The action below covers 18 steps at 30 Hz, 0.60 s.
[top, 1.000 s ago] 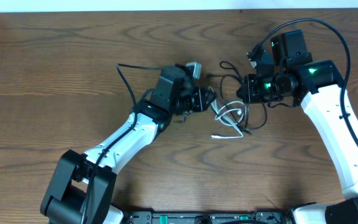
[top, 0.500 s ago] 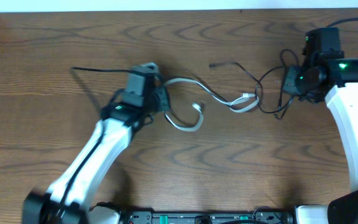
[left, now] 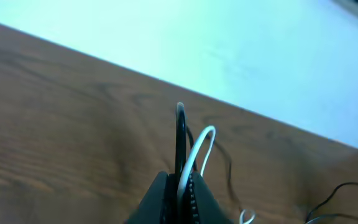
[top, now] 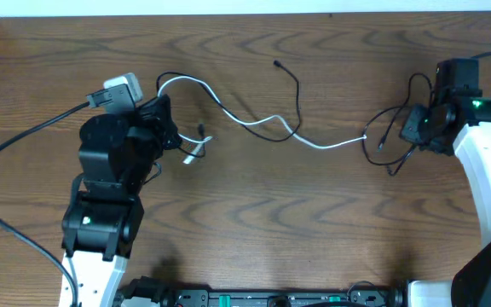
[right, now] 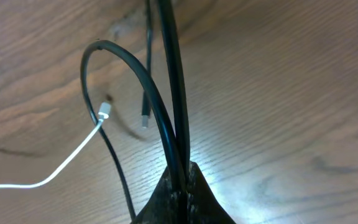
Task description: Untangle cables
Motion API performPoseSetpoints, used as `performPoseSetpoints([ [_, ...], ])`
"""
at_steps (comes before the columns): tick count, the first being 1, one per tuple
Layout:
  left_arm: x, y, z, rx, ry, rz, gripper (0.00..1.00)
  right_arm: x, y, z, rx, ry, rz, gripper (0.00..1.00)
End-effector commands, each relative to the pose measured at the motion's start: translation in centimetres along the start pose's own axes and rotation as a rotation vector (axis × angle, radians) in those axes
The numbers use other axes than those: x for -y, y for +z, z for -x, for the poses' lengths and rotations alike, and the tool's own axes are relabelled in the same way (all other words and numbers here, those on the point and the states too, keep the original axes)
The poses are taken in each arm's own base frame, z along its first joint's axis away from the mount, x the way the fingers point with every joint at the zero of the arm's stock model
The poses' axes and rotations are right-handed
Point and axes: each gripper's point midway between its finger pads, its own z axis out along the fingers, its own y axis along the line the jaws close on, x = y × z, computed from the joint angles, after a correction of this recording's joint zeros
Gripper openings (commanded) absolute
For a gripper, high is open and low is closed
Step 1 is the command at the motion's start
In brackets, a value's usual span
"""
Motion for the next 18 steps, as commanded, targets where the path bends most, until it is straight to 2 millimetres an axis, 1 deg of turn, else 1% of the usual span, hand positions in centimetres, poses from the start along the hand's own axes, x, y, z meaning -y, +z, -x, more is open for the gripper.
performPoseSetpoints([
  [1,-1.1,-0.8,1.6,0.066,0.018,0.058,0.07,-1.0,0.9,-1.1,-0.026,-0.071,0.077,0.01],
  [3,-1.3,-0.8,1.9,0.080,0.018,0.070,0.07,-2.3,1.3,-1.6,-0.038,-0.140,0.161,0.01],
  [4,-1.2,-0.8,1.9,0.080,0.015,0.067,0.07,-3.5,1.2,-1.9,-0.044,-0.190,0.231,0.01],
  [5,-1.0,-0.7,1.7,0.071,0.011,0.052,0.07,-5.2,0.8,-2.4,-0.050,-0.263,0.335,0.02],
  [7,-0.2,-0.4,1.1,0.039,0.012,0.005,0.07,-8.1,-0.4,-3.2,-0.047,-0.386,0.519,0.09],
  [8,0.1,-0.2,0.8,0.023,0.012,-0.015,0.08,-9.3,-1.1,-3.5,-0.040,-0.437,0.595,0.15],
  [10,0.6,0.2,0.4,0.000,0.011,-0.046,0.08,-11.1,-2.2,-4.0,-0.022,-0.510,0.708,0.34],
  [12,1.1,0.5,0.5,0.003,0.012,-0.071,0.07,-12.1,-2.8,-4.2,-0.008,-0.541,0.757,0.52],
  [13,1.2,0.5,0.8,0.013,0.005,-0.076,0.07,-12.4,-2.9,-4.2,-0.003,-0.549,0.761,0.57],
  [16,2.5,0.3,2.0,0.057,-0.002,-0.137,0.08,-12.9,-2.9,-4.3,0.006,-0.565,0.764,0.80],
  [18,3.6,0.0,2.7,0.080,0.002,-0.196,0.07,-12.9,-2.9,-4.3,0.002,-0.556,0.763,0.85],
])
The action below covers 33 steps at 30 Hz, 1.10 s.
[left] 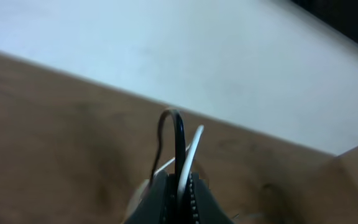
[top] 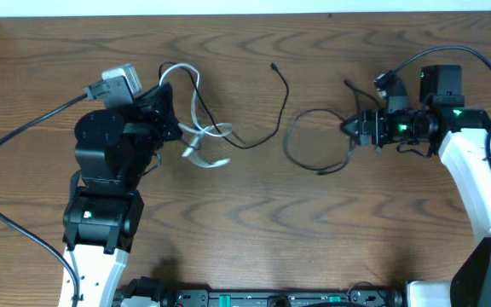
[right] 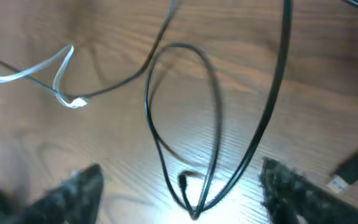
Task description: Untangle cables
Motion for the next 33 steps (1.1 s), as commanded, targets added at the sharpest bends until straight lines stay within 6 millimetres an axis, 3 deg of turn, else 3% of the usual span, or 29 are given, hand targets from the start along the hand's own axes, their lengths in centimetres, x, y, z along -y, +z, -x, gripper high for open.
performPoseSetpoints([
  [1,2.2,-0.4,0.9,0.019,-0.011,-0.110,0.07,-1.3,-0.1,0.1,0.009,-0.028,0.062,0.86],
  [6,3.7,-0.6,1.0,0.007,-0.046,-0.195,0.07,0.2,-0.1,0.1,0.006,0.062,-0.025,0.86],
  [10,3.5,-0.4,0.4,-0.023,-0.088,-0.189,0.07,1.4,0.0,-0.2,0.002,0.147,-0.102,0.80],
  [14,2.4,0.6,-1.5,-0.096,-0.110,-0.147,0.07,2.6,0.8,-0.5,-0.013,0.214,-0.178,0.77],
  [20,-0.3,3.2,-6.1,-0.269,-0.159,-0.050,0.07,2.2,4.7,-1.3,-0.081,0.196,-0.124,0.78],
  [27,-2.2,4.9,-9.2,-0.373,-0.188,0.010,0.07,2.0,10.1,-4.8,-0.239,0.288,-0.081,0.73],
  [33,-3.0,6.3,-13.2,-0.502,-0.205,0.051,0.07,1.1,12.5,-6.1,-0.293,0.288,-0.010,0.59],
])
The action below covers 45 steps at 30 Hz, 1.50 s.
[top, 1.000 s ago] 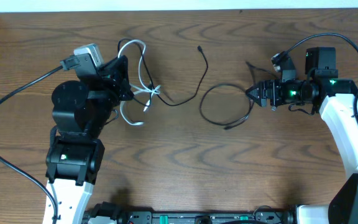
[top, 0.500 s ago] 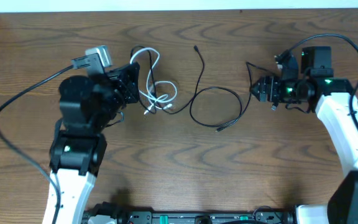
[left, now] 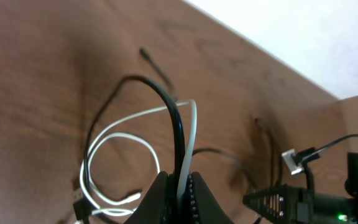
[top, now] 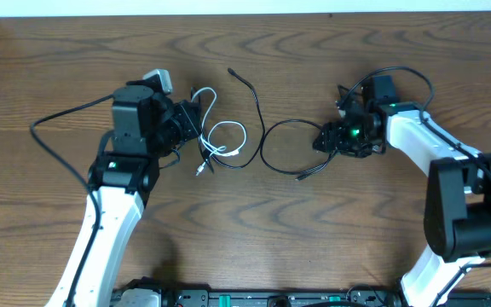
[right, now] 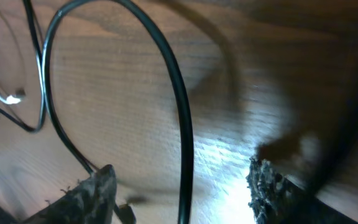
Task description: Untangle cables
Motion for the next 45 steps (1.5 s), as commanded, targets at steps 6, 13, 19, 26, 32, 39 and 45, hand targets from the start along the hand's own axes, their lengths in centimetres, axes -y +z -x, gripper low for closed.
performPoseSetpoints([
  [6,-0.3,4.9,-5.7,-0.214,0.007,0.027,0.07,-1.7,1.4,-0.3,-0.013,-0.033,0.050,0.11],
  [13,-0.9,6.7,-8.2,-0.298,0.010,0.053,0.07,-2.2,-2.8,3.0,0.096,-0.035,0.056,0.01],
  [19,0.1,7.1,-9.6,-0.331,0.037,0.039,0.08,-3.6,-14.6,9.9,0.378,-0.060,-0.015,0.01],
  [26,1.6,7.1,-11.1,-0.360,0.076,0.016,0.08,-1.8,-29.9,15.7,0.747,-0.019,-0.241,0.01],
  [32,2.7,7.2,-12.3,-0.378,0.111,0.004,0.08,1.4,-37.1,18.4,0.980,0.025,-0.344,0.01],
  [39,3.9,7.1,-13.6,-0.402,0.144,-0.016,0.08,8.7,-40.3,19.6,1.078,0.129,-0.556,0.01],
  [45,4.5,7.1,-14.3,-0.408,0.168,-0.021,0.08,15.4,-40.4,21.4,1.123,0.216,-0.654,0.01],
])
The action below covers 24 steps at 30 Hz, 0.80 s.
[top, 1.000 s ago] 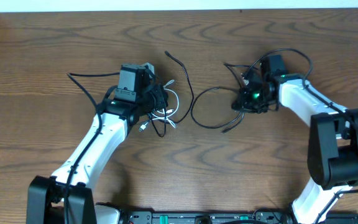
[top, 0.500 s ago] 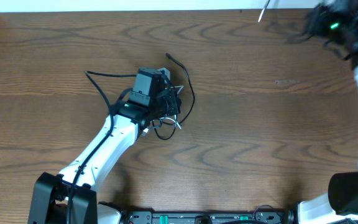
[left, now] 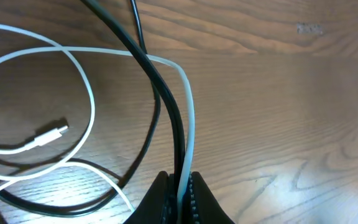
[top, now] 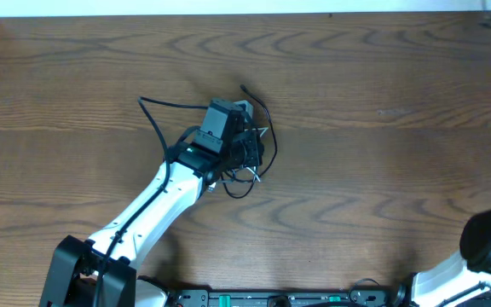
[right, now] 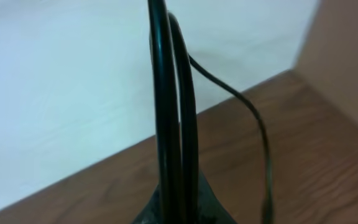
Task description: Untangle cables
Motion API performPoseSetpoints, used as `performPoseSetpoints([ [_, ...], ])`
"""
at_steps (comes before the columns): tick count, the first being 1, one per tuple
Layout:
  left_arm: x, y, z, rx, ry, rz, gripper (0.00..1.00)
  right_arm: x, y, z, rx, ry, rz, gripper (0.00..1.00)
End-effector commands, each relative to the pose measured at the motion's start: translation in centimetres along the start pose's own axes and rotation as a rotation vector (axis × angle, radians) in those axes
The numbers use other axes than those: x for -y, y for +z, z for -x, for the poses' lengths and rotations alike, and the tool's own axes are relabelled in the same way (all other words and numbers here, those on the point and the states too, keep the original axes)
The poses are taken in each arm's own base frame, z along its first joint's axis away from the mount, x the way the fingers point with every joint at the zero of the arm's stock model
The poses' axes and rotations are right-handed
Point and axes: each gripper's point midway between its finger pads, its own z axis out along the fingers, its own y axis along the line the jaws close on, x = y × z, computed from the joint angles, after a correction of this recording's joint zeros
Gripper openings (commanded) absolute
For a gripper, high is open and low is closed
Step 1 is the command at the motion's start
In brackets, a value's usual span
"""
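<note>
My left gripper (left: 180, 182) is shut on a black cable (left: 146, 68) and a white cable (left: 89, 93) together, low over the wooden table. The white cable makes a loop to its left, with its plug (left: 50, 132) lying free. Overhead, the left gripper (top: 258, 152) sits at the table's centre over a small heap of both cables (top: 244, 175). My right gripper (right: 179, 202) is shut on two black cable strands (right: 161, 93) that rise straight up from it, and a loose end hangs to its right. Overhead, the right gripper is out of frame.
The wooden table (top: 382, 170) ends at a white wall (top: 228, 7) along the back. The left arm's own black lead (top: 156, 111) arcs beside its wrist. Part of the right arm shows at the lower right edge.
My left gripper has moved right to the table's centre, still shut on the black and white cables. My right gripper, open by the black loop, is now shut on black cable at the far right back.
The cables first lay stretched between both shut grippers, far apart. Then the right stood open over a black loop and the white cable was bunched by the left. Both arms came closer to the centre. Now the right holds black cable far away.
</note>
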Motion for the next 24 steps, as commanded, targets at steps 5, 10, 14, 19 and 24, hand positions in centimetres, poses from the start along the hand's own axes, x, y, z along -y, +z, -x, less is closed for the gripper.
performPoseSetpoints([
  [5,0.5,0.3,-0.4,-0.008,0.015,0.005,0.08,7.7,6.8,-1.8,0.041,0.017,-0.224,0.01],
  [10,0.2,0.3,-0.3,0.000,0.015,0.018,0.08,11.9,9.7,-2.7,0.094,0.035,-0.349,0.01],
  [14,-0.3,0.3,0.1,0.024,0.011,0.051,0.08,13.8,11.2,-3.3,0.121,0.056,-0.387,0.01],
  [19,-0.4,0.3,0.7,0.048,0.001,0.058,0.07,15.7,12.6,-4.4,0.135,0.064,-0.426,0.01],
  [24,-0.2,0.3,1.0,0.061,0.005,0.049,0.08,18.7,13.1,-6.4,0.094,0.020,-0.542,0.01],
])
